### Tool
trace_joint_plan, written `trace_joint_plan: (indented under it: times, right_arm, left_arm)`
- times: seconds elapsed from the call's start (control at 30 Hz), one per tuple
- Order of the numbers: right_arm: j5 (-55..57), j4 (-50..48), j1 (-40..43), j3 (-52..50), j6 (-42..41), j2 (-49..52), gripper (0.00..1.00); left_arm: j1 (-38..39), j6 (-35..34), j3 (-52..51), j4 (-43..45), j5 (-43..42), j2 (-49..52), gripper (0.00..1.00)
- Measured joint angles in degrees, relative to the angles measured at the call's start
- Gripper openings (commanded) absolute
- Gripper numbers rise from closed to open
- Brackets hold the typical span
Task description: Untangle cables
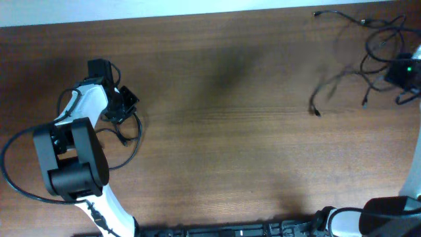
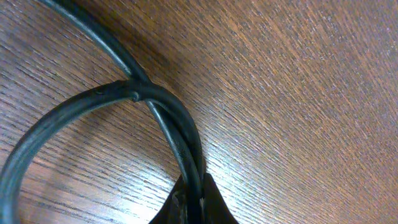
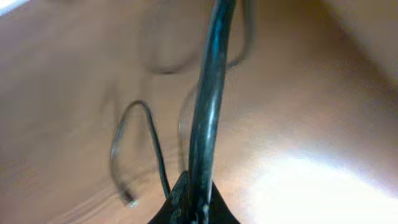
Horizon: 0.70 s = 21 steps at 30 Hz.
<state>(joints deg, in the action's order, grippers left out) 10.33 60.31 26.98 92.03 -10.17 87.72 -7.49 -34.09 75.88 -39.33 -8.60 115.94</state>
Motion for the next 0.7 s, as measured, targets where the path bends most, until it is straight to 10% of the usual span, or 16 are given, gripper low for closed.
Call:
trace_joint_plan:
  times: [0.2, 0.5, 0.57, 0.6, 0.7]
  right_arm:
    - [25.86, -2.43, 6.51, -0.02, -15.41, 3.85, 0.04]
    - [14.91, -4.15, 13.18, -7.8, -18.36, 8.66, 0.05]
    - [12.61, -7.58, 13.05, -13.9, -18.34, 13.25, 0.51]
    - [12.2, -8.41, 13.05, -15.23, -18.51, 14.4, 0.99]
    - [10.93, -8.41, 13.05, -16.33, -18.58, 16.46, 0.99]
  left_arm:
    - [0.31, 1.95, 0.0, -0.11, 0.17, 0.0, 0.0]
    - [3.93, 3.1, -0.04, 1.86, -0.48, -0.04, 0.0]
    - [5.4, 3.21, -0.26, 3.15, -2.14, 0.02, 0.0]
    - [5.92, 3.52, -0.37, 3.89, -3.15, 0.02, 0.0]
    - [6.99, 7.02, -0.39, 5.14, -8.94, 0.13, 0.0]
